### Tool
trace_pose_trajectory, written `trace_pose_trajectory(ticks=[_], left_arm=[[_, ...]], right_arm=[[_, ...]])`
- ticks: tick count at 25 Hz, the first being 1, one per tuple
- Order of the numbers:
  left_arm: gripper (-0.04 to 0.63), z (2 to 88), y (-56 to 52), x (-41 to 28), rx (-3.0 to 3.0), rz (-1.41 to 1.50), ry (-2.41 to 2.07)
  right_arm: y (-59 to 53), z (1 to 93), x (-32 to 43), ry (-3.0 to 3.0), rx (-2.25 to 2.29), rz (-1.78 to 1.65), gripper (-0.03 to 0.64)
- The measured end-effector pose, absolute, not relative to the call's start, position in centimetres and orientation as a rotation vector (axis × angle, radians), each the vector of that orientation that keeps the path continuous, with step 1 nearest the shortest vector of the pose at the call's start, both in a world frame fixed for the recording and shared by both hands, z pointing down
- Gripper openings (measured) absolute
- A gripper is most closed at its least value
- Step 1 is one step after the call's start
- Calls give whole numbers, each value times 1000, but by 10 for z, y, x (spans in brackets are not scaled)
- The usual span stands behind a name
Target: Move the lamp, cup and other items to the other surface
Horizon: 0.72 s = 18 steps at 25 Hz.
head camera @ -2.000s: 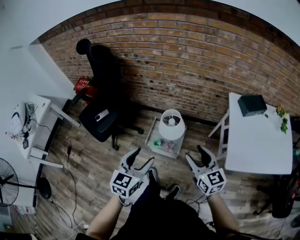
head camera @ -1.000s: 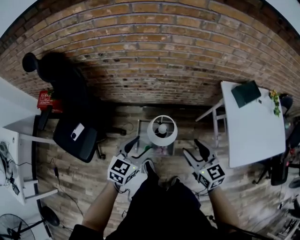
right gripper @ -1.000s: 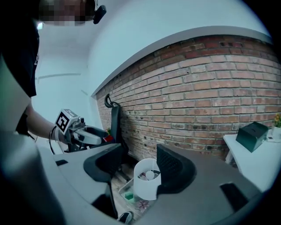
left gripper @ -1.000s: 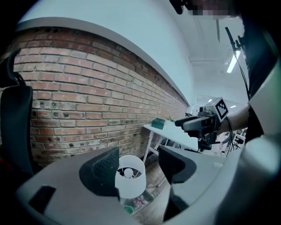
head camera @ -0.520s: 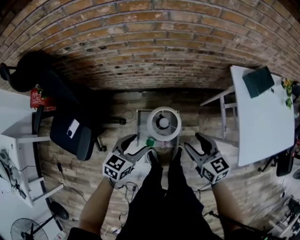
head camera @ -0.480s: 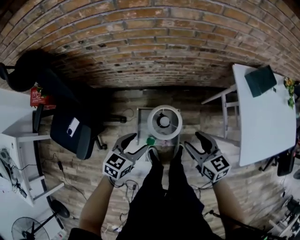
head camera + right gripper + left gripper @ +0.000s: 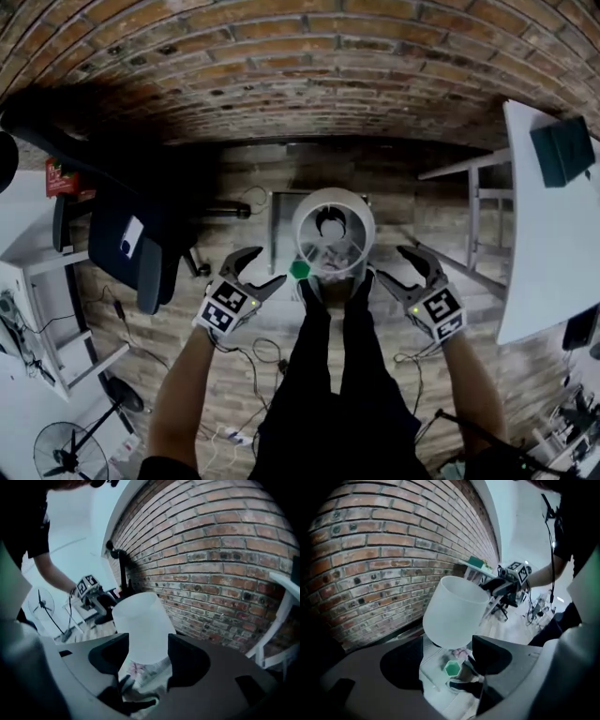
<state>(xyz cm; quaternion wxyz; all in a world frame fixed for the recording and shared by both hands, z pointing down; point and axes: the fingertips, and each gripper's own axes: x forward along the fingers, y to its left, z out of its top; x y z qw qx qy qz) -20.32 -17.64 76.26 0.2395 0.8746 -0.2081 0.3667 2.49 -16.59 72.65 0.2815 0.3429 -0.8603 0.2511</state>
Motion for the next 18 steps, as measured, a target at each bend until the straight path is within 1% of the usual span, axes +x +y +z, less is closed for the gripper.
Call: trace_pose_trajectory(ticks=[3,6,10,12,16,17,18], left_arm=[[313,794,-183,-200,2467,1168,-531],[313,823,-191,-195,2479,1222,-488],[313,857,-196,-192,2491,1301,-410],[325,876,-194,-192,2515,1381,-333],[334,913,-195,-192,2541,1525,-185],[334,918,-195,-190,2541,1532,-166],[334,921,-195,-188,2542,1532,-153]], right_arm=[[-165,772,29,-2232,845,554,268],[-168,806,29,-2226,770,530,278],[-177,842,25,-2215,671,516,273],[-183,861,22,-2229,602,476,276],[-196,875,20,-2289,482,411,325],[-197,874,24,-2289,468,410,325],[-197,873,28,-2285,462,423,302]])
